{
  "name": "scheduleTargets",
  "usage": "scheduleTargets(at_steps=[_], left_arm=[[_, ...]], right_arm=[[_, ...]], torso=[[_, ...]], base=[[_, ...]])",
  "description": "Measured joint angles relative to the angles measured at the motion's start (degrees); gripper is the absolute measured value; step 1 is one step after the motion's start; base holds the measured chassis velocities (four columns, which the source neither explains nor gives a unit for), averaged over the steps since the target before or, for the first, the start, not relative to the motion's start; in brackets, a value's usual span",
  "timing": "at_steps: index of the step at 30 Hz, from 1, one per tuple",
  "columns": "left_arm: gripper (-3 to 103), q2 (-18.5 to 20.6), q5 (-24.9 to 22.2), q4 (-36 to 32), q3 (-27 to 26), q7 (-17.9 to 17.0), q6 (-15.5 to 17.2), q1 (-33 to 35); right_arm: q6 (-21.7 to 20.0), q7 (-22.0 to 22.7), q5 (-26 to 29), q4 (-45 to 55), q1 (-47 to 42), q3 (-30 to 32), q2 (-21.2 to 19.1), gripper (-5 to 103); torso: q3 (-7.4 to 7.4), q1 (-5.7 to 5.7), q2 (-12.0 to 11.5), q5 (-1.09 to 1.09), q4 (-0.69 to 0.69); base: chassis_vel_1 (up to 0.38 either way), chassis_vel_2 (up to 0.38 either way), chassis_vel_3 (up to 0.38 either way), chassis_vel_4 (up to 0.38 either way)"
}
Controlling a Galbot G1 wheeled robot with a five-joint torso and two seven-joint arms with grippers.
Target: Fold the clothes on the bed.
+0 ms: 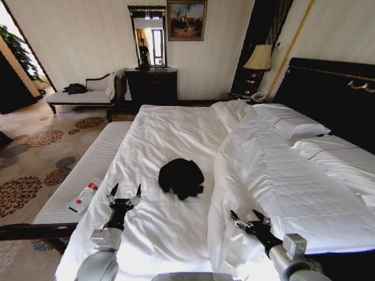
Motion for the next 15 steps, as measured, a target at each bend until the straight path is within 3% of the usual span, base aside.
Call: scheduleTargets(at_steps=[1,4,9,13,15], left_arm=[[100,0.0,0.0,0.0,0.0,0.0,0.0,0.0],[100,-0.3,0.3,0.1,0.3,0.0,0.0,0.2],[100,-0.5,0.3,0.1,0.3,-0.1,0.0,0.3],[100,-0.6,0.3,0.4,0.3,-0.1,0.0,0.3],[100,-0.6,0.3,0.4,0.3,-0.1,0.0,0.3]], right_arm=[[0.0,0.0,0.0,0.0,0.0,0.0,0.0,93],[0.1,-0.1,-0.4,-0.2,0.2,0.0,-0.6,77],[0.1,-0.1,-0.6,-0.3,0.3,-0.3,-0.6,65],[0.1,-0.1,-0.7,-1.0,0.4,-1.8,0.1,44],[0.1,-0.1,-0.8,-1.1,0.4,-2.1,0.3,38]], torso=[[0.00,0.00,0.0,0.00,0.00],[0.00,0.00,0.0,0.00,0.00],[0.00,0.00,0.0,0.00,0.00],[0.00,0.00,0.0,0.00,0.00],[0.00,0.00,0.0,0.00,0.00]], base=[[0.000,0.000,0.000,0.000],[0.000,0.000,0.000,0.000],[0.000,0.000,0.000,0.000],[0.000,0.000,0.000,0.000],[0.000,0.000,0.000,0.000]])
